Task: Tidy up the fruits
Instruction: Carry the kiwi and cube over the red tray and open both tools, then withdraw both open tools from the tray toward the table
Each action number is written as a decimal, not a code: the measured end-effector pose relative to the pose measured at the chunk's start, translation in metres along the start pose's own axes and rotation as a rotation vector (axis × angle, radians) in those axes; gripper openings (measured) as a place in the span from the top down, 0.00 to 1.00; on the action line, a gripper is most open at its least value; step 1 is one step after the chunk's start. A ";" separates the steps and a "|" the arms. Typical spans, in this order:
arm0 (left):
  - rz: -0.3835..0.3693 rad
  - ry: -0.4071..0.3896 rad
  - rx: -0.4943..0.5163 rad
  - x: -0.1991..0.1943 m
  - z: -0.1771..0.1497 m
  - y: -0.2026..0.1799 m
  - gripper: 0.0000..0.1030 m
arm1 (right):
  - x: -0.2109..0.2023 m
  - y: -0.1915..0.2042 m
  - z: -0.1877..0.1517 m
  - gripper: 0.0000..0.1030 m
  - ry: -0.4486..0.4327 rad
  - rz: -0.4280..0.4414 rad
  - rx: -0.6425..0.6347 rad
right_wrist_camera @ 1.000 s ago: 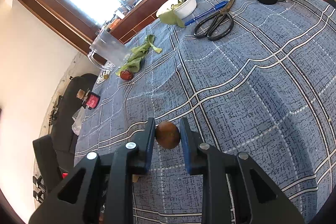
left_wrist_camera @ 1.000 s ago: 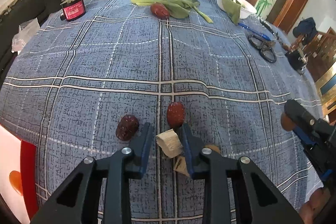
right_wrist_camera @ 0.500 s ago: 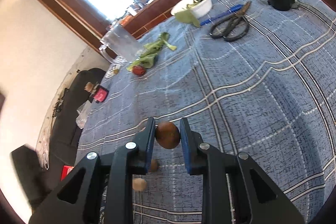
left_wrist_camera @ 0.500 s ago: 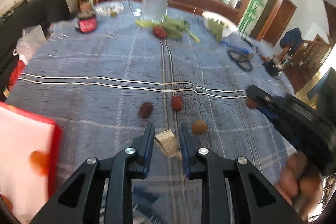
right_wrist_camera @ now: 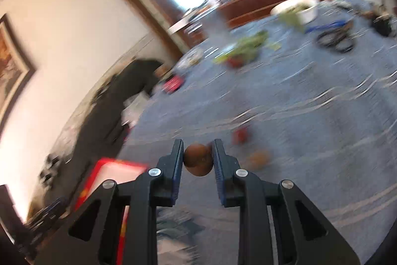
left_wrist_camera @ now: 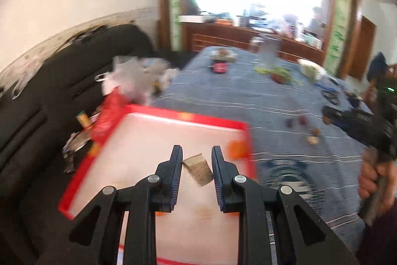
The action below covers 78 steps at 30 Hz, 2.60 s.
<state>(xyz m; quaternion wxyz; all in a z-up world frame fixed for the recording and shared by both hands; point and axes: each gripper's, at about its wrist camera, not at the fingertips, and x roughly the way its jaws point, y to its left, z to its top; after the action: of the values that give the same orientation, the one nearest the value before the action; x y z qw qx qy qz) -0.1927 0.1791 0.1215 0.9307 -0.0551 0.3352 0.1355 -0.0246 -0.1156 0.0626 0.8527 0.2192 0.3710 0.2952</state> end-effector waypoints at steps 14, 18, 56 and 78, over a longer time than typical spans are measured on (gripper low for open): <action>0.057 0.060 -0.119 0.024 -0.041 0.088 0.78 | 0.068 0.186 -0.121 0.75 0.241 0.179 -0.261; 0.065 0.044 -0.083 0.020 -0.051 0.082 0.78 | 0.089 0.193 -0.132 0.75 0.243 0.090 -0.297; -0.006 -0.087 0.122 -0.040 -0.052 -0.039 0.22 | -0.030 0.136 -0.108 0.59 0.025 -0.174 -0.202; -0.163 -0.133 0.339 -0.074 -0.057 -0.153 0.20 | -0.168 0.012 -0.085 0.55 -0.153 -0.288 0.038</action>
<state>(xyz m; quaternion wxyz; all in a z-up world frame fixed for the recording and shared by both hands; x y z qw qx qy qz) -0.2382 0.0051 0.1266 0.9546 0.0847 0.2856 0.0046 -0.1856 -0.2052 0.1006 0.9077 0.2016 0.3383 0.1453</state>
